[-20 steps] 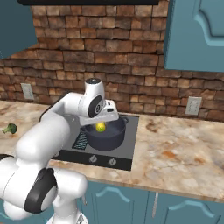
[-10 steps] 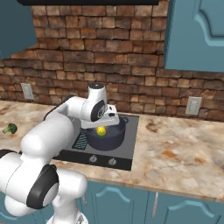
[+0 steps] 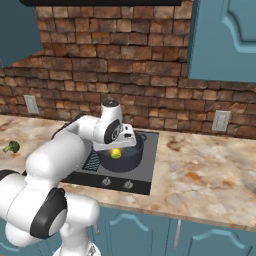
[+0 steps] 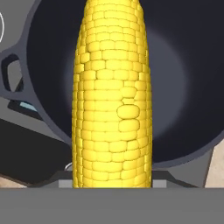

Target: Put the broccoli and corn in the pot. Retrieve the spatula and lightly stir the vegetables in the pot.

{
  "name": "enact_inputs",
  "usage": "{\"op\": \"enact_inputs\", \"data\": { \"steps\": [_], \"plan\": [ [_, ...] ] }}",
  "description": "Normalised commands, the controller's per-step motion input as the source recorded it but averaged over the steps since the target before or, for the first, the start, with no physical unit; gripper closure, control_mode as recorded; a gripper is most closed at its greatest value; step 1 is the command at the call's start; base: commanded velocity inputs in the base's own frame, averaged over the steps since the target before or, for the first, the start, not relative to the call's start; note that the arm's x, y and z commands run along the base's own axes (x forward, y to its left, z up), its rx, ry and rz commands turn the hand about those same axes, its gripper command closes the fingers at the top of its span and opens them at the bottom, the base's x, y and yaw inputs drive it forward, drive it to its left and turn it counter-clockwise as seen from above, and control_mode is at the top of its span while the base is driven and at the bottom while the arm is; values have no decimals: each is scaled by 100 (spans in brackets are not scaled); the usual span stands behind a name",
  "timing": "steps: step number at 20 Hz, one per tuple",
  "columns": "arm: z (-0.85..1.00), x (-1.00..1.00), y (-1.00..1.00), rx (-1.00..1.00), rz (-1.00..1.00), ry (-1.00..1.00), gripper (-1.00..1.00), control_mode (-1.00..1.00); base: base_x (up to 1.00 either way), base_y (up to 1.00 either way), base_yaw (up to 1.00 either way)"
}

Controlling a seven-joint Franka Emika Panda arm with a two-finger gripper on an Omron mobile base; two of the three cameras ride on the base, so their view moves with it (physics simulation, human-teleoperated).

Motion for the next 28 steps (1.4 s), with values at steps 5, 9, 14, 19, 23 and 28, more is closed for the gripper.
{"op": "enact_inputs", "data": {
  "steps": [5, 9, 14, 19, 23, 28],
  "plan": [
    [20, 22, 2, 0, 0, 4, 100, -100, 0, 0, 0],
    [0, 18, 4, 0, 0, 0, 100, -100, 0, 0, 0],
    [-33, 9, 0, 0, 0, 0, 100, -100, 0, 0, 0],
    [-23, 16, 0, 0, 0, 0, 100, -100, 0, 0, 0],
    [-5, 17, 3, 0, 0, 0, 100, -100, 0, 0, 0],
    [0, 31, 3, 0, 0, 0, 100, -100, 0, 0, 0]
  ]
}}
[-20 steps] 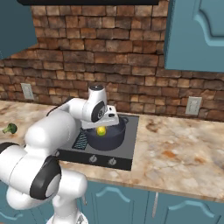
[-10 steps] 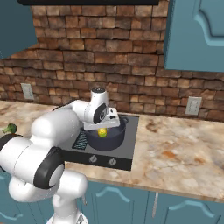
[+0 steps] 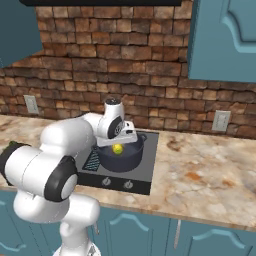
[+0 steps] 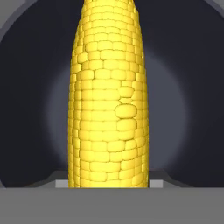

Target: Put the broccoli and corn in the pot. Retrieve the spatula and lightly stir the vegetables in the pot.

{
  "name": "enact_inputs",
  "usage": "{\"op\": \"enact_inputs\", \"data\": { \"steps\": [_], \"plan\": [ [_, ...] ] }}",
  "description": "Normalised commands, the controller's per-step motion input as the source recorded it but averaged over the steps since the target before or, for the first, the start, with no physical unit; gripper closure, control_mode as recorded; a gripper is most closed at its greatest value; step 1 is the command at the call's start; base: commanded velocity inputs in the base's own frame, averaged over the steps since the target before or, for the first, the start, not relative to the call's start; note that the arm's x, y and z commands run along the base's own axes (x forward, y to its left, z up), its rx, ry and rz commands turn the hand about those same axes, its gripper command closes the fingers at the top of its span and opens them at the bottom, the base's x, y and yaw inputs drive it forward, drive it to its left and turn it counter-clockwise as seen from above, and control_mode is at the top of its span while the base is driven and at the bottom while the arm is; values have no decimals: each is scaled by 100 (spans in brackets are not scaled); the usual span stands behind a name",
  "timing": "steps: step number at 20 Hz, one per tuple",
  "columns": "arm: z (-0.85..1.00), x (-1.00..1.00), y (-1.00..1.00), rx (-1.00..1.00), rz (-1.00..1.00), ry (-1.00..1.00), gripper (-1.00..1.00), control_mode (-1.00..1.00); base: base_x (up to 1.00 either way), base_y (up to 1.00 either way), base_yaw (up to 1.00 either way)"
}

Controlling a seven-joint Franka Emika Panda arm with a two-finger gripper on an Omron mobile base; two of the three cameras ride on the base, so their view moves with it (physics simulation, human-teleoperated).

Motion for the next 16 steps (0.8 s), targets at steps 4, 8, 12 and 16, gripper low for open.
{"op": "enact_inputs", "data": {
  "steps": [4, 8, 12, 16],
  "plan": [
    [-14, 18, 0, 0, 0, 0, 100, -100, 0, 0, 0],
    [-7, 0, 0, 0, 0, 0, 100, -100, 0, 0, 0],
    [0, 0, 0, 0, 0, 0, -100, -100, 0, 0, 0],
    [0, 0, 0, 0, 0, 0, -100, -100, 0, 0, 0]
  ]
}}
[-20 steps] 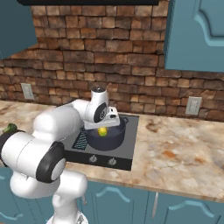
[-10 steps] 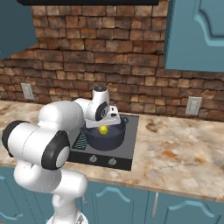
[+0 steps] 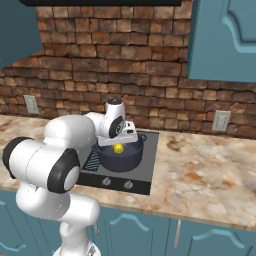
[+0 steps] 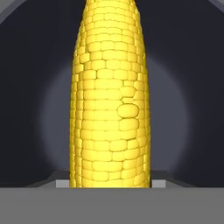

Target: Put the broccoli and corn in the pot. Retrieve the spatula and lightly stir the vegetables in the pot.

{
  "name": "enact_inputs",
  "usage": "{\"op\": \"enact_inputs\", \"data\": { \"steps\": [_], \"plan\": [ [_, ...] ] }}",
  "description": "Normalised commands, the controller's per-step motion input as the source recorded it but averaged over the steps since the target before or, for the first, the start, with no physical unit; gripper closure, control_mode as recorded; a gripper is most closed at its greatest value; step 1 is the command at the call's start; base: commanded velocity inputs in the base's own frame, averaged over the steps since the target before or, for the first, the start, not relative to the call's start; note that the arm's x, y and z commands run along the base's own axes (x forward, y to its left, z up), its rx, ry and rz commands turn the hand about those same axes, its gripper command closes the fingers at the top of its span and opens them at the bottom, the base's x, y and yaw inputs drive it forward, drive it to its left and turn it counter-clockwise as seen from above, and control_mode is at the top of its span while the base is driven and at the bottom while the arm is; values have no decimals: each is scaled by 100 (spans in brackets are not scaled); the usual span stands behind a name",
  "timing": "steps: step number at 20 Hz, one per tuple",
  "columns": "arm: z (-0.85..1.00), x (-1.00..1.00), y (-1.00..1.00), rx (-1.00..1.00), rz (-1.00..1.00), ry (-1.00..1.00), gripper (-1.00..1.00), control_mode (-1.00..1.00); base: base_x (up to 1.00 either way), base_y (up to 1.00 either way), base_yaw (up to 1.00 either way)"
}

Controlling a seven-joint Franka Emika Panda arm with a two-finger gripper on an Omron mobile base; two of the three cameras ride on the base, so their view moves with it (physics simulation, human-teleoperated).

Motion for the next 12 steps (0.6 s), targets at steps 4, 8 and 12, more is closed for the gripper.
{"op": "enact_inputs", "data": {
  "steps": [4, 8, 12],
  "plan": [
    [1, 0, 0, 0, 0, 0, -100, -100, 0, 0, 0],
    [27, -13, 9, 0, 0, 0, -100, -100, 0, 0, 0],
    [59, -55, 38, 0, 0, -9, -100, -100, 0, 0, 0]
  ]
}}
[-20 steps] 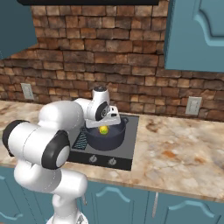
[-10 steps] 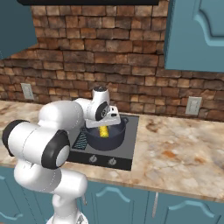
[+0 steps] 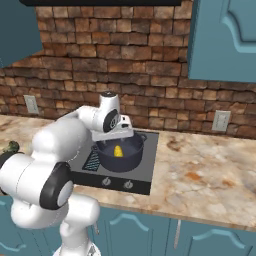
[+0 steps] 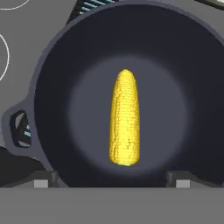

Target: Put the broccoli and corn in the pot. Retrieve the spatula and lightly stir the vegetables in the pot.

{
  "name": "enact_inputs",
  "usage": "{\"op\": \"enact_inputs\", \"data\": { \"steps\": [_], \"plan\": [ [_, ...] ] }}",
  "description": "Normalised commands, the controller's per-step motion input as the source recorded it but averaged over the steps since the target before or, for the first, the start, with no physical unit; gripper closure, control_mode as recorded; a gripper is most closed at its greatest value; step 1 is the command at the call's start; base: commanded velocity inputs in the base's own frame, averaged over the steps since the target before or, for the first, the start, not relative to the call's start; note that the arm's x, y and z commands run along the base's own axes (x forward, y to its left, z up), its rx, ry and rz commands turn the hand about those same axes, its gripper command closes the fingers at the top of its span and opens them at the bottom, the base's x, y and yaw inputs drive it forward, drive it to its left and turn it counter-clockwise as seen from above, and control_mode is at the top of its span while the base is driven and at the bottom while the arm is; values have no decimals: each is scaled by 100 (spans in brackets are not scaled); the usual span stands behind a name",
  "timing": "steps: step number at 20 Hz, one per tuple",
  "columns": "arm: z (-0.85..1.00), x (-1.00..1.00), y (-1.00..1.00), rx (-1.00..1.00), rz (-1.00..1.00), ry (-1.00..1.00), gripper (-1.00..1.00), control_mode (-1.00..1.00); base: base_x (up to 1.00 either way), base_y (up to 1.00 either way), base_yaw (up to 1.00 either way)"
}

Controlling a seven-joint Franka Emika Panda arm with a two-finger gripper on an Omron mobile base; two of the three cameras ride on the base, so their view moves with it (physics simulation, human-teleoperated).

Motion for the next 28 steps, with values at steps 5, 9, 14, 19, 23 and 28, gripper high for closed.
{"op": "enact_inputs", "data": {
  "steps": [5, 9, 14, 19, 23, 28],
  "plan": [
    [32, -39, 82, 0, 0, -13, -100, -100, 0, 0, 0],
    [22, -55, 100, 0, 0, -11, -100, -100, 0, 0, 0],
    [3, -79, 100, 0, -4, 1, -100, -100, 0, 0, 0],
    [-7, -41, 80, 0, 0, 13, -100, -100, 0, 0, 0],
    [1, -11, 100, 0, 0, 11, -100, -100, 0, 0, 0],
    [0, 9, 100, 2, -3, 14, -100, -100, 0, 0, 0]
  ]
}}
